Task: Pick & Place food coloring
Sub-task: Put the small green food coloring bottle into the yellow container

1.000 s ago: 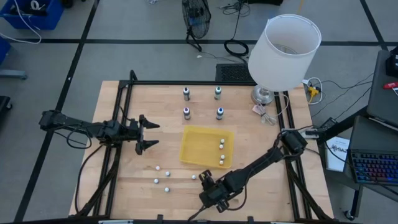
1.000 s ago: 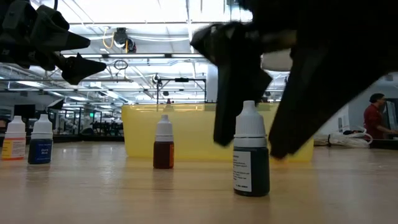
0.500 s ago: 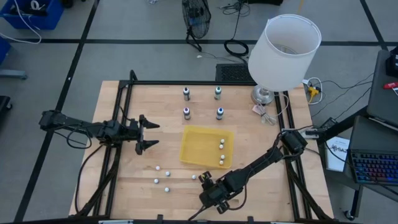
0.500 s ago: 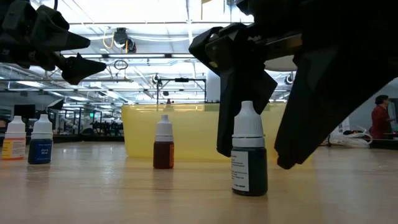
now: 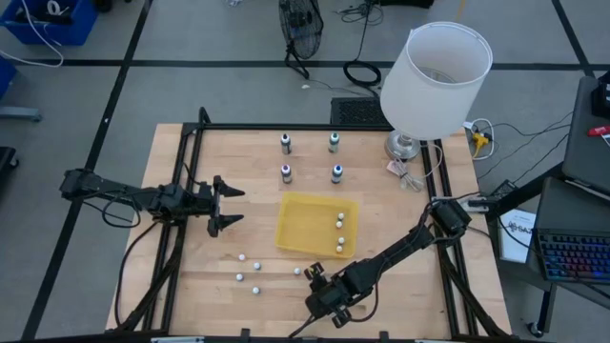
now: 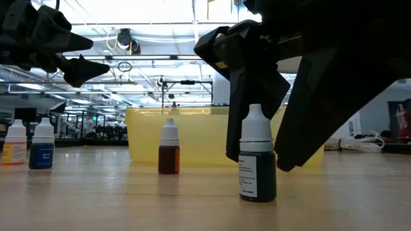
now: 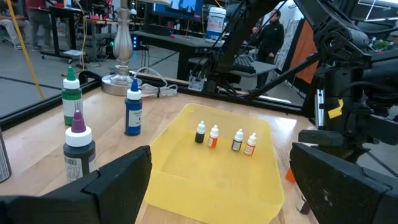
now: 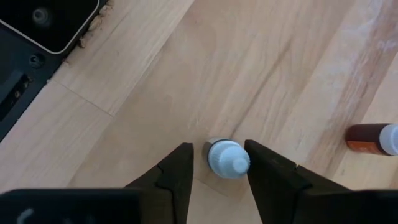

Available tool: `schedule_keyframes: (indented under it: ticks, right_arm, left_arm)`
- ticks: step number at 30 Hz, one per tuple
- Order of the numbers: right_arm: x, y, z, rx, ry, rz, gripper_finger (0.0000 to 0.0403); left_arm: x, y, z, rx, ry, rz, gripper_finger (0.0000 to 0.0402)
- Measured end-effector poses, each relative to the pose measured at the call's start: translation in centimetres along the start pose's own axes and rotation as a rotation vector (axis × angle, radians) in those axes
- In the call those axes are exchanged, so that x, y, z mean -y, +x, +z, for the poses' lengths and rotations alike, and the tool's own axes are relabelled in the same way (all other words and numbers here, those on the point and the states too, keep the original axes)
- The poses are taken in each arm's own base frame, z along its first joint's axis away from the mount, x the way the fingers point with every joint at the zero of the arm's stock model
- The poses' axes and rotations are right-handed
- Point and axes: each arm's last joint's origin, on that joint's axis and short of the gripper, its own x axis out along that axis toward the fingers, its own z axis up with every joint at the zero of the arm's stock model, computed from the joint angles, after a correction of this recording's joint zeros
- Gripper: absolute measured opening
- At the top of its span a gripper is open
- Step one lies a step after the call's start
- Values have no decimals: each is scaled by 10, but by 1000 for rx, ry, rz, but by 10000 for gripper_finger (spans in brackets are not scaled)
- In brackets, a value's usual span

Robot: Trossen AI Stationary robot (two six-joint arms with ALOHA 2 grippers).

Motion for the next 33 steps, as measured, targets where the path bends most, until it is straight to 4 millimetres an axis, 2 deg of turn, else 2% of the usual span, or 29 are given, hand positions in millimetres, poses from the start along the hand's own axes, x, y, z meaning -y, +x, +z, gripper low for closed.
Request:
schedule_keyframes:
  ticks: [12,18,20,23,25,29,33]
  right_arm:
    - [0,0,0,1,-4,-1,56]
    - [0,-1,3,29,-5,-2,55]
    - [0,-8,6,47,-16,-2,55]
    - [0,-32,14,105,-19,-7,55]
    - [2,-55,18,141,-9,-8,55]
    - [11,-113,22,212,22,-62,54]
    - [33,-170,13,247,102,-189,54]
  left_arm:
    - [0,0,0,-1,0,1,379]
    - [0,0,0,-1,0,1,379]
    - [0,0,0,0,0,1,379]
    - [0,0,0,0,0,0,379]
    - [0,0,0,-1,0,0,379]
    - [0,0,0,-1,0,0,379]
    - [0,0,0,0,0,1,379]
